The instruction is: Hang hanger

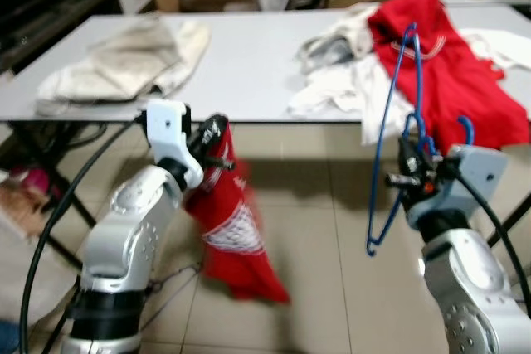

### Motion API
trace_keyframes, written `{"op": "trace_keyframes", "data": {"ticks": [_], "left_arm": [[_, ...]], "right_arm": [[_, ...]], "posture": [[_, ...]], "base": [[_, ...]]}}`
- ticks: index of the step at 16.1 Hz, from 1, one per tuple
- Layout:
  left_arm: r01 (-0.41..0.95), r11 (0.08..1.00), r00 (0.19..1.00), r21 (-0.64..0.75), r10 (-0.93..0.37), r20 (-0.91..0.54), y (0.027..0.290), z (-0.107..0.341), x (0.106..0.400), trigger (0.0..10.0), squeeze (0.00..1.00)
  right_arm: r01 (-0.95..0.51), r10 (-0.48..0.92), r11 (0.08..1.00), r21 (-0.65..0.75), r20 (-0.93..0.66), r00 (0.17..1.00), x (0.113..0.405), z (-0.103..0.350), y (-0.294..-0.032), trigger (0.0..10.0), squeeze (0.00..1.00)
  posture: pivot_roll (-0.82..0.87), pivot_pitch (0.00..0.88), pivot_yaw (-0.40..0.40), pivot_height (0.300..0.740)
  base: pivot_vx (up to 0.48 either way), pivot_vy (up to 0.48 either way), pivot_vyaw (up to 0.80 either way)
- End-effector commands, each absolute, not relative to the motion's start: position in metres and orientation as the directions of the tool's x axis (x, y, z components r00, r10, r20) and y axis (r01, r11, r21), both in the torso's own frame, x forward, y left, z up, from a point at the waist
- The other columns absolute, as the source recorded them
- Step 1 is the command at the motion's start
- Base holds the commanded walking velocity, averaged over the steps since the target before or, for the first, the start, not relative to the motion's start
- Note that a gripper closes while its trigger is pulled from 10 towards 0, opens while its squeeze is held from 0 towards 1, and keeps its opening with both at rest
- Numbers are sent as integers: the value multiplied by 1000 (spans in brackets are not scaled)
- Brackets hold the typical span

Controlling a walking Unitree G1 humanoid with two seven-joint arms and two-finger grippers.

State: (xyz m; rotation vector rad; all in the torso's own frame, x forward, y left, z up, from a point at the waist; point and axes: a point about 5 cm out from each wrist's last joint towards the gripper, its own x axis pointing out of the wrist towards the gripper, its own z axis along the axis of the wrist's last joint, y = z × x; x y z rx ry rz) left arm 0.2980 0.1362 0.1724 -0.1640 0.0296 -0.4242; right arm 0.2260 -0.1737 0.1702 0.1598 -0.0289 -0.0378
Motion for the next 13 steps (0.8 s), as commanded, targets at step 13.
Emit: {"op": "trace_keyframes", "data": {"ticks": [13], "left_arm": [[444,886,896,-134,-443,39,131,184,302,10000,0]], "right_arm": [[54,-61,985,164,40,997,228,171,-175,10000,0]], "posture": [[-190,0,93,740]], "base": [[277,0,-369]]}}
